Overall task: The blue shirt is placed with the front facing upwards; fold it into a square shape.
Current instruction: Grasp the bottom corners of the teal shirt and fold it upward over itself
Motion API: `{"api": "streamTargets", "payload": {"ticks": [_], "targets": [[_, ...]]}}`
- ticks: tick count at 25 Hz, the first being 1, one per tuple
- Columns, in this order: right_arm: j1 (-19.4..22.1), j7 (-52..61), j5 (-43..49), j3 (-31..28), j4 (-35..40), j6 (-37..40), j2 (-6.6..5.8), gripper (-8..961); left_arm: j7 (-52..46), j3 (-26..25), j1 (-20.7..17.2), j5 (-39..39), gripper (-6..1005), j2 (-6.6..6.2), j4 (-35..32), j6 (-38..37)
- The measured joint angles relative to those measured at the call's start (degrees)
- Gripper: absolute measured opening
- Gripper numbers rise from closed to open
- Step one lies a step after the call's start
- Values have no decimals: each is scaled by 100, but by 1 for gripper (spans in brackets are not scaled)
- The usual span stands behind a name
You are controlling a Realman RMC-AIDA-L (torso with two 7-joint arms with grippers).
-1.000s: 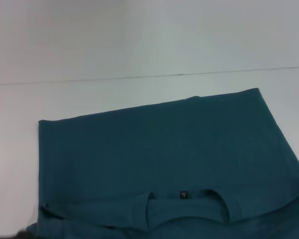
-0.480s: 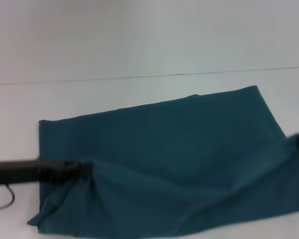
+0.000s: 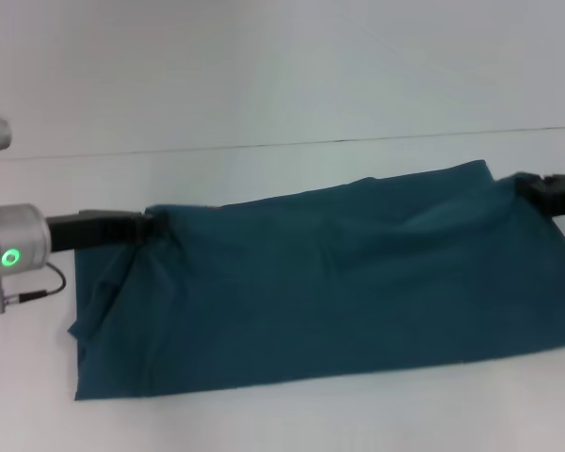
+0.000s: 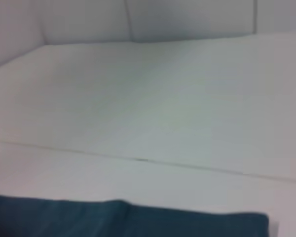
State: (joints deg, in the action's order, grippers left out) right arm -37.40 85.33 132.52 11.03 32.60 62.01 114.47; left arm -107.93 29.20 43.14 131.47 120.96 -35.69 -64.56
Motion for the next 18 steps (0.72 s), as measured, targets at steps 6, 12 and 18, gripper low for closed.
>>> {"api": "streamTargets", "payload": {"ticks": [6,12,18], "targets": [[-366,-154,-90,304,-356,-1182,58,29,60,88,344,0,15,40,378,1036],[-524,-415,-461,572,-548,-1774,105,29,97,317,531,1,15,155,461,1887],[-601,-590,-852,642,-596,-1913,97,28,117,381,663,1,15,212,486,2201]]}}
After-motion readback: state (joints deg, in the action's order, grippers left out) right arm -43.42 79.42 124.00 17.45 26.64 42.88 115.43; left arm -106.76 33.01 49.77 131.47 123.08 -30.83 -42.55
